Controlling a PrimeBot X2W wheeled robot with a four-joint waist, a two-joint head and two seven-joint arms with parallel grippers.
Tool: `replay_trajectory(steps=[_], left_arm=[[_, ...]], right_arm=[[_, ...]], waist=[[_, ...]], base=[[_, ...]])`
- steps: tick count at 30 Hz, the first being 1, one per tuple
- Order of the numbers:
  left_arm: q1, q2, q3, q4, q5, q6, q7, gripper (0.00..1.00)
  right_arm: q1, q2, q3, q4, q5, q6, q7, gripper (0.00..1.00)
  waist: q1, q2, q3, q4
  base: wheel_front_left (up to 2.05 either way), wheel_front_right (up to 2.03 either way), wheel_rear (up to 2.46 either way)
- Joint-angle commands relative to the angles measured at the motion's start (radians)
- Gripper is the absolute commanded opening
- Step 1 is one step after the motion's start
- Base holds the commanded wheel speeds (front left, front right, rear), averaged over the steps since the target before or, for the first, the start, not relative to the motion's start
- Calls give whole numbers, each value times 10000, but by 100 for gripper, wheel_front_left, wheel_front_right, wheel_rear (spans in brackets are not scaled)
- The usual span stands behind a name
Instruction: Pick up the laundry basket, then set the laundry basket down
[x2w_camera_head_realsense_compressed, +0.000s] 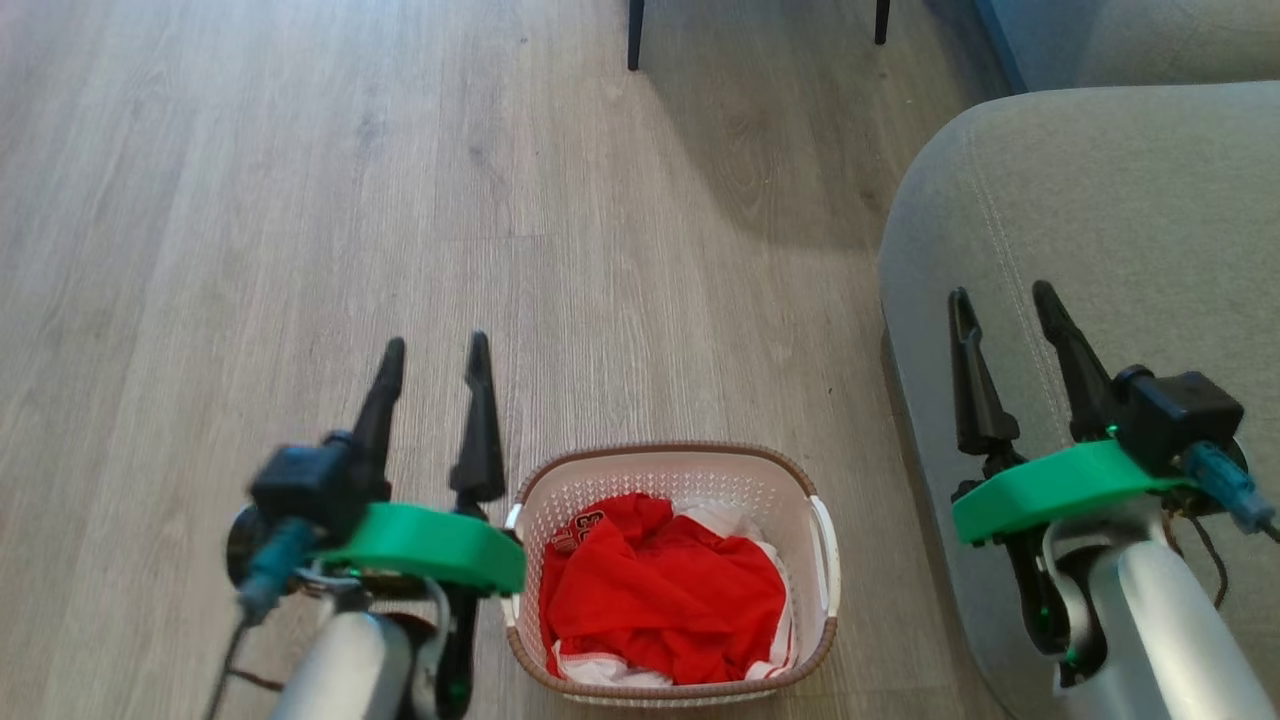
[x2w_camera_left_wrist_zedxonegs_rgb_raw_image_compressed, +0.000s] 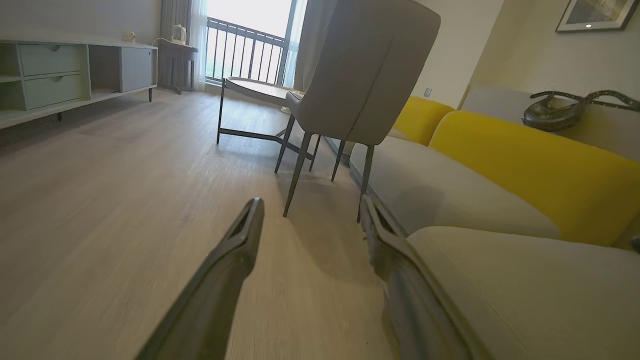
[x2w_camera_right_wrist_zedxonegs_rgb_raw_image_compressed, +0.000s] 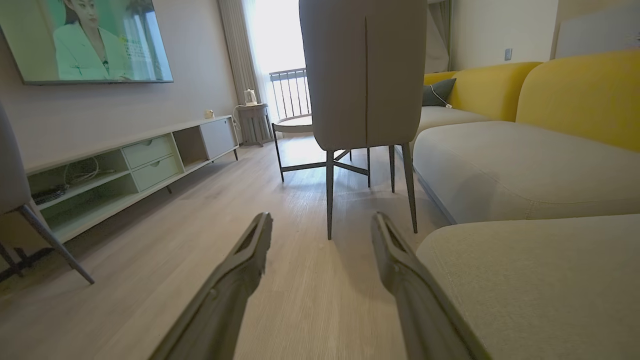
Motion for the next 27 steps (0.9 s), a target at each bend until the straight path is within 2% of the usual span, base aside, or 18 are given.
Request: replay_trajectory(steps=[1,8,18,21,23,27], left_arm=[[-641,248,-122,-177,579,278,-166,100],[-774,573,-1071,582,1296,993,-372,100],[-955,451,-1085,473,1880,1378,-635,100],[-814,281,-800,253,1697,1018,-723,100],[-636,183,-635,360,1564,495,-782,100],[-423,6,-42,775,1692,-44,-900,100]], right_arm=[[-383,109,3,-266,-453,55,-162,100],[-267,310,-87,4,-1370,59,-367,100],[-240,493,-89,-229,-2636,64,-629,100],[-188,566,-150,-176,-2898,66,-717,100],[-122,604,-184,13,-3079,67,-775,100],[-12,685,-193,556,-2823,69,-892,100]], waist=[[0,0,-28,4],[0,0,-77,-14],[0,0,-23,-24],[0,0,-32,-28],[0,0,-61,-30],[0,0,-122,-30]], base=[[0,0,0],[0,0,0],[0,0,0],[0,0,0],[0,0,0],[0,0,0]])
